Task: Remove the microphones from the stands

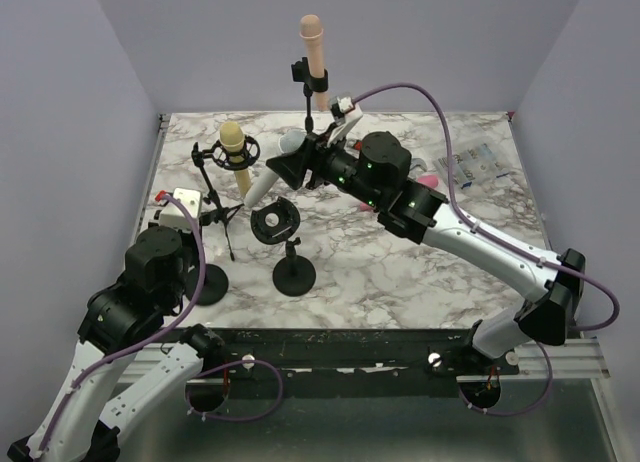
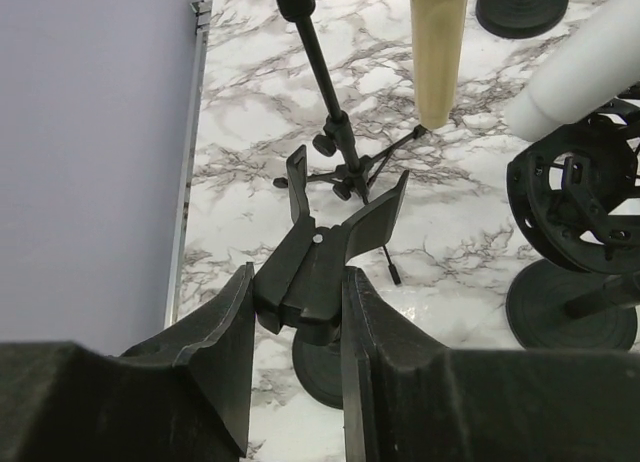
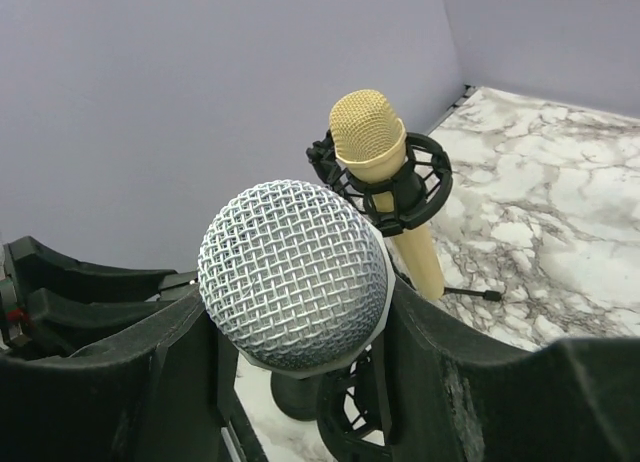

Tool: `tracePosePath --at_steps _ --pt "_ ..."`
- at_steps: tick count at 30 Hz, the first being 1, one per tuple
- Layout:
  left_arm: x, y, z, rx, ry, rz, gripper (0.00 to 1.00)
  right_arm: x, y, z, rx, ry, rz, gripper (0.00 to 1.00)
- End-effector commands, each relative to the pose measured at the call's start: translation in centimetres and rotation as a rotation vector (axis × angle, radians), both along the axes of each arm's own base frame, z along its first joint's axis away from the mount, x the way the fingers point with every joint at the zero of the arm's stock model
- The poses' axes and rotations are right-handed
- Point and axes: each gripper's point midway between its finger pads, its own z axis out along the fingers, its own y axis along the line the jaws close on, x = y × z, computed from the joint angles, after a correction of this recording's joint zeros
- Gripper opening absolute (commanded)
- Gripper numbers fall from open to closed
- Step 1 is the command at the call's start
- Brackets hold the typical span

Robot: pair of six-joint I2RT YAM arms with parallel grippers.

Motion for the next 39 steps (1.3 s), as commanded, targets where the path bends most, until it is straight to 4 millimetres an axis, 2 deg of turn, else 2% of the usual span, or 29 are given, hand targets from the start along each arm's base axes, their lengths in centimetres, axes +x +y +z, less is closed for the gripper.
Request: tracePosePath --at_steps 1,7,13,15,21,26,30,35,39 --pt "-0.1 0.6 -1.6 0.008 0.047 0.054 0.33 0.5 -2.5 0.9 0.004 -0.034 -0.108 0.01" --pt "0.0 0.7 -1.4 -0.003 0.024 0.066 0.64 1.7 -7.9 0.1 -0.08 -0.073 -0.322 0.01" --pt "-0.1 0.7 -0.2 -0.027 0.003 0.06 0.77 1.3 -12.8 0.8 -0.108 -0.113 -0.465 0.01" --pt "-0.3 0.3 0.4 -0.047 0.002 0.044 0.8 1.1 -13.7 1.0 -0.105 -0.122 -0.482 0.01" --pt "-0.9 0.4 2.7 -0.094 -0.016 0.039 0.98 0.5 -14.9 1.2 -0.1 -0.132 -0.496 0.01" --pt "-1.4 1.3 5.4 -0.114 -0.067 0.065 0.98 1.2 -16.0 -1.3 -0.169 -0.117 -0.563 0.01" --pt "-1.8 0.9 6.9 -0.143 -0.073 0.038 0.98 2.0 -17.4 -4.0 -0.251 -0.082 -0.651 0.01" --pt "-1.5 -0.3 6.8 -0.169 -0.068 -0.01 0.97 3.6 -19.6 -7.0 -0.325 -0.015 -0.759 0.01" --pt "-1.0 -1.3 6.2 -0.174 -0.061 -0.044 0.97 5.8 -21.7 -9.7 -0.294 0.114 -0.75 0.01"
